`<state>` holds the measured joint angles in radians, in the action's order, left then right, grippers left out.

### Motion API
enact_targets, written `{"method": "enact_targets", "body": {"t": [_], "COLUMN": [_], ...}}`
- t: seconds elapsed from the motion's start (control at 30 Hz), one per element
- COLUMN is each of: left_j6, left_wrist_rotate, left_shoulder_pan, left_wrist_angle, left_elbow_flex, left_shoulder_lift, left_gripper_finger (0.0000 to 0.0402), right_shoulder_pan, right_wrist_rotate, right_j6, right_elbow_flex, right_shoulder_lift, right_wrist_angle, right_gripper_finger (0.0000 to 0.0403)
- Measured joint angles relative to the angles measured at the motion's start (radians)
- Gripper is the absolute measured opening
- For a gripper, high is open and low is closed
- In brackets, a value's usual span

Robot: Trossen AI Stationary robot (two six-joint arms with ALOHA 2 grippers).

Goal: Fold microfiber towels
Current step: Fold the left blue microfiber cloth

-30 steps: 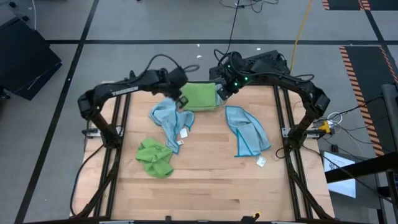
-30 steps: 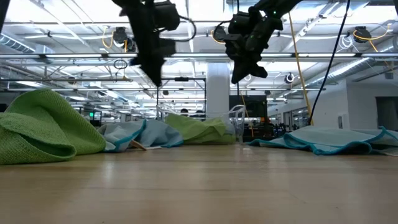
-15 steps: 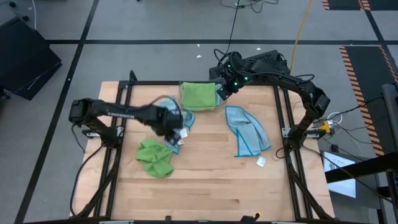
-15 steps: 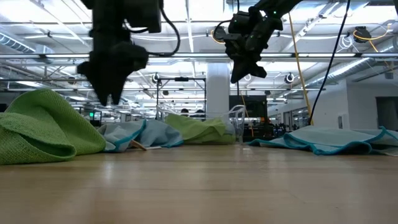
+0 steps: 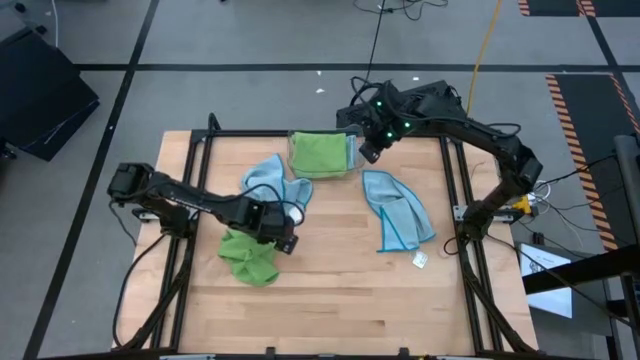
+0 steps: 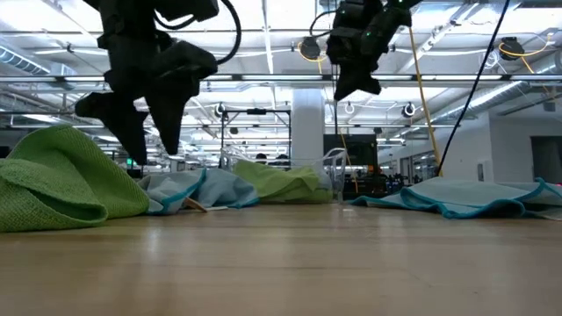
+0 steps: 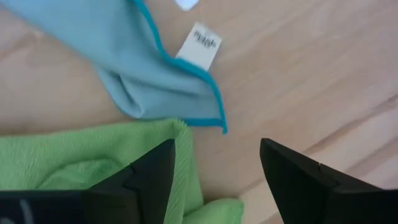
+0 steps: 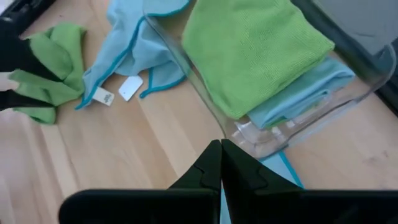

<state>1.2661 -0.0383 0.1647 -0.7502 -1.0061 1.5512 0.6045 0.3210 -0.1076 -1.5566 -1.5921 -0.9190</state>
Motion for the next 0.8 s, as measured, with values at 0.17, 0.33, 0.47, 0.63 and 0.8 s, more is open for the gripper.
{"method": "enact_targets", "body": {"t": [0.17, 0.33, 0.47, 0.63, 0.8], "left_j6": [0.006, -0.026, -0.007, 0.012, 0.055], "left_wrist_rotate": [0.012, 0.007, 0.001, -0.013, 0.003], "left_shoulder_pan": [0.052, 0.071, 0.061, 0.055, 0.034], "left_wrist_angle": [-0.009, 0.043, 0.054, 0.080, 0.041], "left_elbow_flex": [0.000, 0.000, 0.000, -0.002, -0.032], "left_shoulder_lift": [0.058, 0.121, 0.172, 0.203, 0.201], "left_gripper_finger": [0.0239, 0.0239, 0.0239, 0.0239, 0.0239], "right_shoulder_pan": [-0.023, -0.043, -0.068, -0.101, -0.139], "right_wrist_rotate": [-0.002, -0.003, -0.003, -0.003, -0.002], "right_j6": [0.027, 0.017, 0.007, -0.011, -0.074], "right_elbow_flex": [0.000, 0.020, 0.058, 0.165, 0.289], "right_shoulder_lift": [0.074, 0.143, 0.198, 0.281, 0.385], "right_wrist_angle": [-0.029, -0.013, -0.001, 0.039, 0.039], "right_gripper_finger": [0.0000, 0.0000, 0.0000, 0.0000, 0.0000]}}
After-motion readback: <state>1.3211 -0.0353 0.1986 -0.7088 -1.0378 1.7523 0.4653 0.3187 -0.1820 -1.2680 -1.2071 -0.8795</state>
